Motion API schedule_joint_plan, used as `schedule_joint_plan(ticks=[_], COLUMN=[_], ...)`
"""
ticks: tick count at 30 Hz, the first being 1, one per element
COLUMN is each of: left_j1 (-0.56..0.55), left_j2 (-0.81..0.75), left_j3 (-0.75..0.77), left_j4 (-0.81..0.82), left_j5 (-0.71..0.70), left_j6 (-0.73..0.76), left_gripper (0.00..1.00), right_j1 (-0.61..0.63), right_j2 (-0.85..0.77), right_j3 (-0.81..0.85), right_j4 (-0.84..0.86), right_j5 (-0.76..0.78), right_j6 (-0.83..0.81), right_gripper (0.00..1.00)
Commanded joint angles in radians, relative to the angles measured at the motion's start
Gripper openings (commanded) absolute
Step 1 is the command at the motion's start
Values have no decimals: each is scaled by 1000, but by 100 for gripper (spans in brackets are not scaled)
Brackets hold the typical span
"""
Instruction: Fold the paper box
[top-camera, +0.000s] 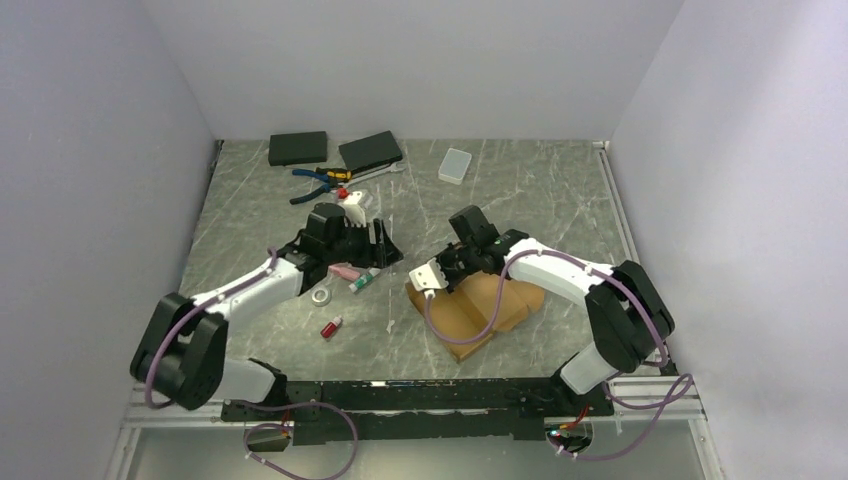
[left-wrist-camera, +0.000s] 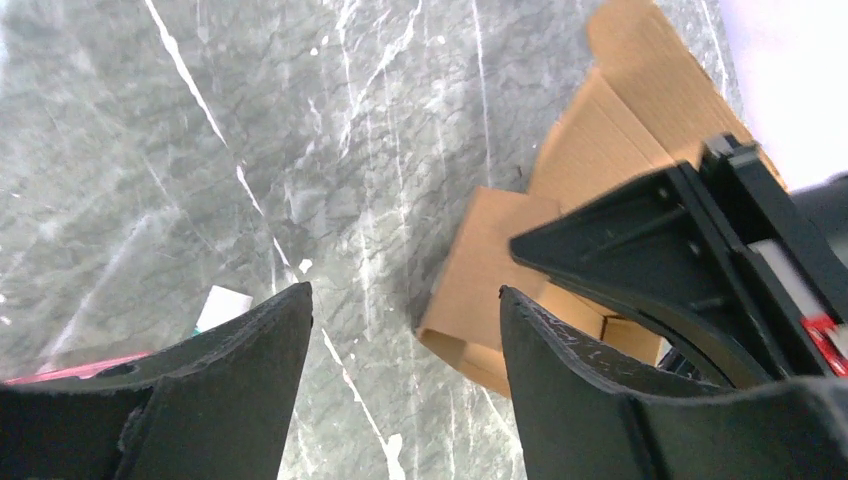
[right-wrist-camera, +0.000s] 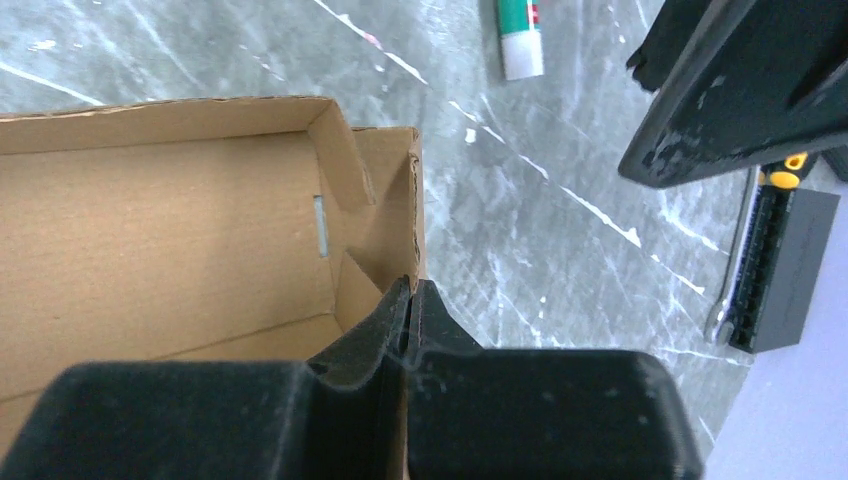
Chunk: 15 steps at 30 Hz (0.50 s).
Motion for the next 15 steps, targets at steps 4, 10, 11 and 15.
schedule_joint_plan(ticks=[4, 10, 11, 15], left_j1=[23, 23, 23, 23], left_j2=[194, 328, 335, 370], left_j3=[104, 136, 135, 120], left_j4=[69, 122, 127, 172], left_j5=[213, 353, 362, 388], left_j6=[-16, -40, -47, -79], left_gripper=[75, 73, 73, 73], right_j1=[14, 19, 20, 24], right_j2=[-71, -114, -124, -165], right_j3=[-67, -129, -136, -167], right_j4=[24, 59, 66, 79], right_j5=[-23, -21, -21, -19], right_j6=[-22, -26, -26, -16], right_gripper=[0, 0, 0, 0])
